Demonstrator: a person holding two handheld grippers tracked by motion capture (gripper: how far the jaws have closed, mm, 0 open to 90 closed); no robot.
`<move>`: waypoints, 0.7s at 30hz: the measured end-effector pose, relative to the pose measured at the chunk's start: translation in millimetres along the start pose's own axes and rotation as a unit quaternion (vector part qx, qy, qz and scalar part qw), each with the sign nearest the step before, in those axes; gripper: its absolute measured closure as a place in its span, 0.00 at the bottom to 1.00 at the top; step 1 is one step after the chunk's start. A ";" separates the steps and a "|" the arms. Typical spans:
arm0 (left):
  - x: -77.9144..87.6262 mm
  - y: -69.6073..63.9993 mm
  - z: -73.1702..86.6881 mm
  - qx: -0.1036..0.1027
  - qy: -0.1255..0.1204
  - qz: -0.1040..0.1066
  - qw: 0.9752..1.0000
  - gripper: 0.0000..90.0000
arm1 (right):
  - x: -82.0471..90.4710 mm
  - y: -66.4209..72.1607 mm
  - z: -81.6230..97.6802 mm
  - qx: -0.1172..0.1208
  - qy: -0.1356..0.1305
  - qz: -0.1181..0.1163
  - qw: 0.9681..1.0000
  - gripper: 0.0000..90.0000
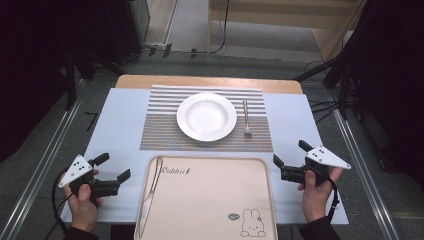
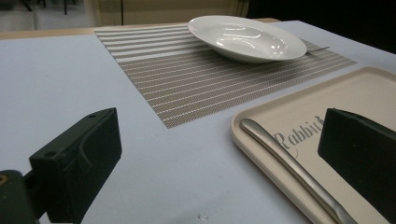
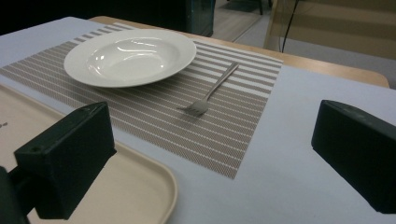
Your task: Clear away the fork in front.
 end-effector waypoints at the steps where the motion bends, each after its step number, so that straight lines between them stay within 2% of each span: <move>1: -0.3 0.0 0.4 0.001 -0.004 0.003 1.000 0.00 | -2.0 0.4 -3.0 0.003 0.000 0.000 1.000 0.00; 8: 0.2 -0.3 2.5 0.007 -0.008 0.005 1.000 0.00 | -15.6 4.5 -21.6 0.003 0.001 -0.005 1.000 0.00; 15: -0.1 -0.7 2.7 0.005 -0.010 0.004 1.000 0.00 | -29.9 11.3 -36.5 0.004 0.013 -0.016 1.000 0.00; 21: -0.2 -0.8 2.8 0.005 -0.010 0.003 1.000 0.00 | -44.2 13.0 -45.6 0.008 0.025 -0.014 1.000 0.00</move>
Point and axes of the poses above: each handheld gripper's, and its own axes: x roughly backward along the jaws, z roughly out of its underside, y roughly to its left, the point moved 4 cm from there along -x, roughly forward along the jaws, and after that the axes turned 6 degrees about z, right-handed, at the moved point
